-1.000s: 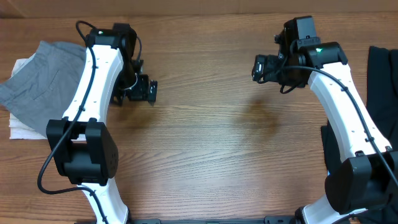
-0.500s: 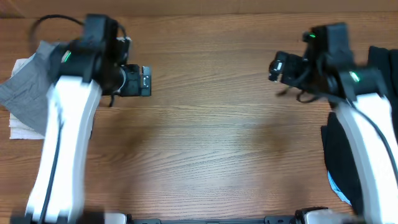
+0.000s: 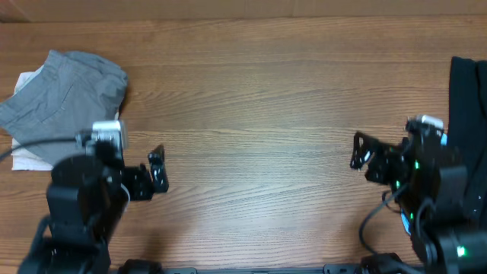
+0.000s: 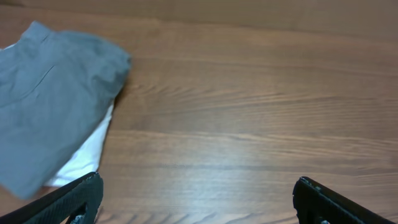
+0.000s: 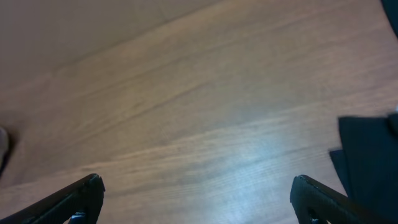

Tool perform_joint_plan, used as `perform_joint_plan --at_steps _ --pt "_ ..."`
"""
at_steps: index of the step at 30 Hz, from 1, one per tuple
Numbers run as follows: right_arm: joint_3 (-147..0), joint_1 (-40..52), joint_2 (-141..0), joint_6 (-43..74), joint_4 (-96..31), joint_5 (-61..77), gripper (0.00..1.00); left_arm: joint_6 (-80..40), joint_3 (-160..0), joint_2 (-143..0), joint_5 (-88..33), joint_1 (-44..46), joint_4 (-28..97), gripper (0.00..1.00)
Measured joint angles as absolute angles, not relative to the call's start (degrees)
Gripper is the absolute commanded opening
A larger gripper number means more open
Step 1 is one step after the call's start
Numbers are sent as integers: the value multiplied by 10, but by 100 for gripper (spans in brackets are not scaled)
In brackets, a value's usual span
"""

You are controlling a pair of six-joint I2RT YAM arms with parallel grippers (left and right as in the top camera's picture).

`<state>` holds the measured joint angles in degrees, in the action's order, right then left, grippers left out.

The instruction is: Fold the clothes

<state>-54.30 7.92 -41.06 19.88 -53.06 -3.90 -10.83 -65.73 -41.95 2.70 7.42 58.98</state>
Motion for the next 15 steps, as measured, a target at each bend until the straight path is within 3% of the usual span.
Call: perform_joint_plan --at_steps 15 --pt "-521 79 -391 199 -624 -47 100 -108 -621 -412 55 74 648 100"
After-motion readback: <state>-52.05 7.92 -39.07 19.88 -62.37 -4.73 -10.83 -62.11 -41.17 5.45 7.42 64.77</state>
